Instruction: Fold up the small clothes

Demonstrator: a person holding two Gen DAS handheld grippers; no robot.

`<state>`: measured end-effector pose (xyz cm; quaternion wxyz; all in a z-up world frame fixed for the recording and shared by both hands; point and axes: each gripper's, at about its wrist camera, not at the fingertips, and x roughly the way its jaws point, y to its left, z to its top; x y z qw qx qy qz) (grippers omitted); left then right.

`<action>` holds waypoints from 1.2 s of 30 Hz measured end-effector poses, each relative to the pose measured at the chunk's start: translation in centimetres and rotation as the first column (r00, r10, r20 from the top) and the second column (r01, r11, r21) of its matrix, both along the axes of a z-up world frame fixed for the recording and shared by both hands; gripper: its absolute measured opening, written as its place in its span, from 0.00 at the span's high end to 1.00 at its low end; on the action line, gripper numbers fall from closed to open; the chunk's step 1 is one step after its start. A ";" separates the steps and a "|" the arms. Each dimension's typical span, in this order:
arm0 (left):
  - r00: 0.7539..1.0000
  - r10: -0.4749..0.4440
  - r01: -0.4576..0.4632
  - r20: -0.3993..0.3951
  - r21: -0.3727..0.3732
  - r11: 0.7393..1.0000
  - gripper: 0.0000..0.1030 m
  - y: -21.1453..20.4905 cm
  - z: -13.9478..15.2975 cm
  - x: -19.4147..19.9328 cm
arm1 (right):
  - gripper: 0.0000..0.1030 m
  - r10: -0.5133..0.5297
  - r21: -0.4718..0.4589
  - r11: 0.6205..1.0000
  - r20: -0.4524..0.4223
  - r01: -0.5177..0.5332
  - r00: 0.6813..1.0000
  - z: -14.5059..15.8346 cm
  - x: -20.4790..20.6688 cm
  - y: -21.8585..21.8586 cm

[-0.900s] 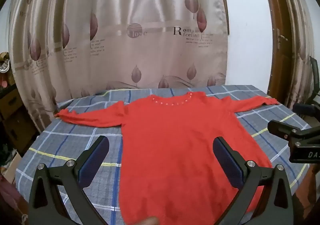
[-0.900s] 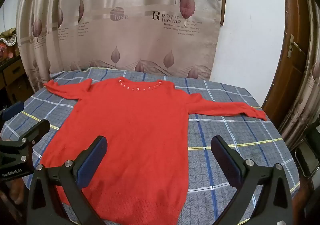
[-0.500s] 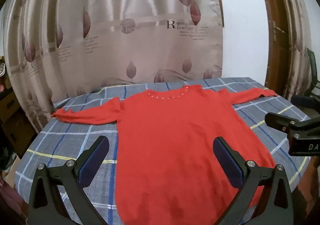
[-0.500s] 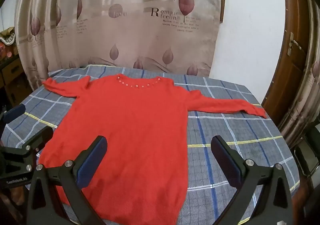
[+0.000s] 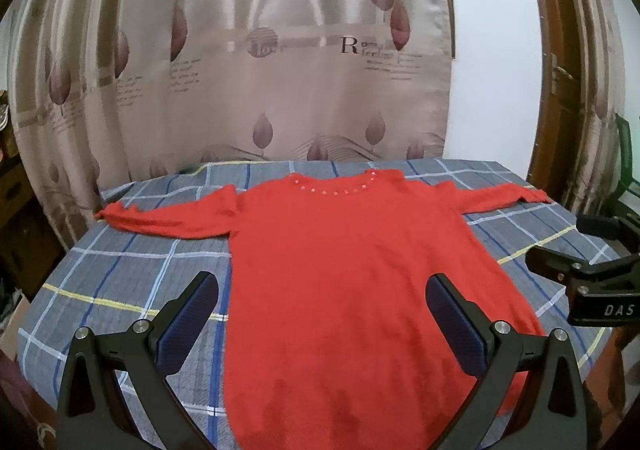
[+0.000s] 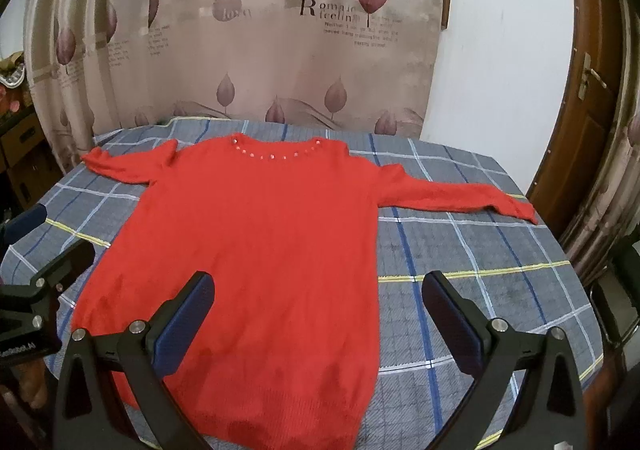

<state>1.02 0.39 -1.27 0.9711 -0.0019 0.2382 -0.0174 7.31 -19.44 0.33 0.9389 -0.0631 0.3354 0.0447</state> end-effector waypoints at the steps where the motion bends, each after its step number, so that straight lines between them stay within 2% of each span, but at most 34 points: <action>1: 1.000 0.002 -0.002 -0.001 -0.002 1.000 0.00 0.1 -0.1 0.0 | 0.00 0.000 0.002 1.000 -0.005 0.000 1.000 -0.1 0.1 -0.1; 11: 1.000 -0.022 0.022 -0.006 0.002 1.000 0.00 0.3 -0.4 0.8 | 0.00 -0.011 -0.001 1.000 -0.044 0.011 0.999 -0.7 1.0 -0.3; 17: 0.999 -0.021 0.022 0.036 -0.019 1.000 0.00 0.8 -0.7 1.1 | 0.00 -0.011 -0.005 1.000 -0.065 0.010 0.998 -1.2 1.9 -0.2; 19: 0.999 -0.036 0.036 0.017 -0.025 0.999 0.00 0.9 -0.7 1.5 | 0.00 -0.011 -0.007 1.000 -0.071 0.011 0.997 -1.4 2.2 -0.1; 27: 1.000 -0.026 0.027 -0.014 0.052 0.998 0.00 0.3 -0.5 3.4 | 0.00 -0.010 -0.002 1.000 -0.106 0.010 0.994 -2.0 4.0 0.1; 36: 0.998 0.010 -0.008 -0.059 0.035 0.999 0.00 0.9 -0.9 6.6 | 0.00 0.004 0.019 1.000 -0.151 -0.001 0.989 -2.9 6.4 0.2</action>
